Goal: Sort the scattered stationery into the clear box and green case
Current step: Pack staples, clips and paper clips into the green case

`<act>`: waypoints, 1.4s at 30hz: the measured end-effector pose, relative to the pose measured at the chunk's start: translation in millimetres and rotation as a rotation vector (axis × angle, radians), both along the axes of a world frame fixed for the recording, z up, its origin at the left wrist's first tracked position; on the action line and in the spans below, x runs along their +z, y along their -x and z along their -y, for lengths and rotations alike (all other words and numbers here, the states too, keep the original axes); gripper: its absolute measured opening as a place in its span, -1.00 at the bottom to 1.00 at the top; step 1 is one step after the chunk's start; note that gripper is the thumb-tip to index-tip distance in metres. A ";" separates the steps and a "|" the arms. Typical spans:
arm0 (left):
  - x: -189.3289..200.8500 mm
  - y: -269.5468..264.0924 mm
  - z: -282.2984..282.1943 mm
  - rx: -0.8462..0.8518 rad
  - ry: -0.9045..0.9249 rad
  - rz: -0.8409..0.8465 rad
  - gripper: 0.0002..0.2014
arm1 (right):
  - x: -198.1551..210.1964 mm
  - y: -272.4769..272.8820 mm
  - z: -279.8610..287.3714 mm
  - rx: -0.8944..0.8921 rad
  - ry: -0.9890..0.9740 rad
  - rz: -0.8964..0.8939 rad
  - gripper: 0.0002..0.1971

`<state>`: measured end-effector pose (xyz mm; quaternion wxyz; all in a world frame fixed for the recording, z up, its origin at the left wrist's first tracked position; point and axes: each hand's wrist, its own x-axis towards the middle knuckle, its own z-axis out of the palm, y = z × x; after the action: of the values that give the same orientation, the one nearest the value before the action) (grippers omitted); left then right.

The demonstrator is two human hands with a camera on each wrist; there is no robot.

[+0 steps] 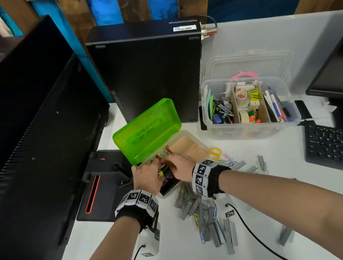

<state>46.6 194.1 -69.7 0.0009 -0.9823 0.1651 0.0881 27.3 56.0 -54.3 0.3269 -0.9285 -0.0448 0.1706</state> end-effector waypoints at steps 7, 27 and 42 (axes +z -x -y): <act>19.9 -8.9 -1.5 0.024 0.048 -0.072 -0.85 | -1.7 -0.5 1.4 -0.024 0.006 -0.038 -0.52; -1.4 -43.6 -2.5 -0.019 0.037 -0.027 -0.87 | -10.4 -8.5 3.5 -0.040 -0.072 -0.044 -0.54; 4.8 -29.6 8.7 -0.053 0.075 0.023 -0.77 | -4.4 -5.2 19.4 -0.011 -0.074 -0.009 -0.55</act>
<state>76.2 185.4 -64.9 -0.0317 -0.9779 0.1942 0.0705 32.5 36.6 -58.8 0.3622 -0.9152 -0.0443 0.1712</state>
